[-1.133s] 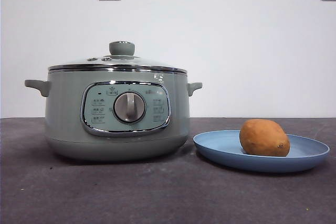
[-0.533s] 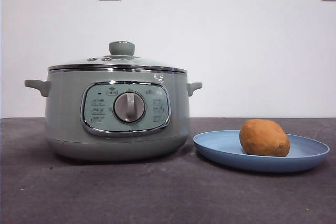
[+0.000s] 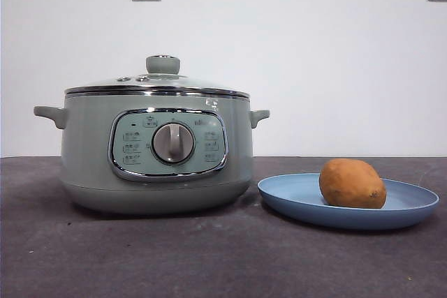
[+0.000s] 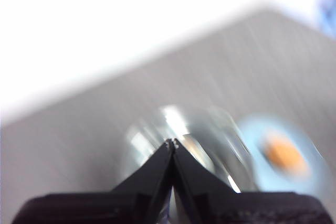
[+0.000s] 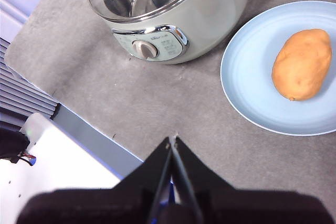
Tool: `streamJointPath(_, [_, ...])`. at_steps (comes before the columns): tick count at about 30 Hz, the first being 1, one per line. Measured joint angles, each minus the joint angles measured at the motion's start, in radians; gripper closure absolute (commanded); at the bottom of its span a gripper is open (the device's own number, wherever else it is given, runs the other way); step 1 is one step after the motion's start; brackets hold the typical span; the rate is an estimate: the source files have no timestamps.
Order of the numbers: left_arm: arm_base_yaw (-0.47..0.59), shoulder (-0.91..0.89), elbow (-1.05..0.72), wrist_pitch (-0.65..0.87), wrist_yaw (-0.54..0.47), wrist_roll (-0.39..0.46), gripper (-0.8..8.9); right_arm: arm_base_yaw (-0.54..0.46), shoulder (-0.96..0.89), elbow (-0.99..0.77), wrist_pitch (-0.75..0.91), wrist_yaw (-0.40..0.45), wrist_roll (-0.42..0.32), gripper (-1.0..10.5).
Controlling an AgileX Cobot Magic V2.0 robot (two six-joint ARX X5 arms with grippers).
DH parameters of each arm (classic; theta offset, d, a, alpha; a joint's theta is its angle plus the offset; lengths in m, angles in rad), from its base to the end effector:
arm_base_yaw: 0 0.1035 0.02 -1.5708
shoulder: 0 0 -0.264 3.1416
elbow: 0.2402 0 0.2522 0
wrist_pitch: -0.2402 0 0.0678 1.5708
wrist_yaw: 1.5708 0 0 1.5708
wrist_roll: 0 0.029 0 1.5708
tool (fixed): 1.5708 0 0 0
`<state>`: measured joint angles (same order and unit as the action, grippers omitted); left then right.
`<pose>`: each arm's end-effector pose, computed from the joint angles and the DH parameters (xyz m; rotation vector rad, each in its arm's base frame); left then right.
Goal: Take the potato out from the steamer,put the potato on the plate,close the lid
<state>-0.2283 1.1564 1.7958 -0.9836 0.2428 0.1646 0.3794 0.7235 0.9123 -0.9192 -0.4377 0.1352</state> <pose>0.1589 -0.0441 0.5071 0.1574 0.3082 -0.4939 0.1084 0.0564 0.3204 0.1436 0.8017 0.7279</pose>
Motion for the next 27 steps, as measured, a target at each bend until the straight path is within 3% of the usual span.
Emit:
streamJointPath(6, [0.185,-0.298,-0.391,0.416,-0.017,0.002,8.17,0.000,0.000,0.000,0.000,0.000,0.000,9.5])
streamJointPath(12, [0.205,-0.523,-0.782,0.661,-0.107,0.009,8.17,0.000,0.000,0.000,0.000,0.000,0.000,9.5])
streamJointPath(18, [0.209,-0.724,-1.124,0.786,-0.113,0.010,8.17,0.000,0.000,0.000,0.000,0.000,0.000,9.5])
streamJointPath(27, [0.220,-0.959,-1.487,0.849,-0.114,0.006,8.17,0.000,0.000,0.000,0.000,0.000,0.000,9.5])
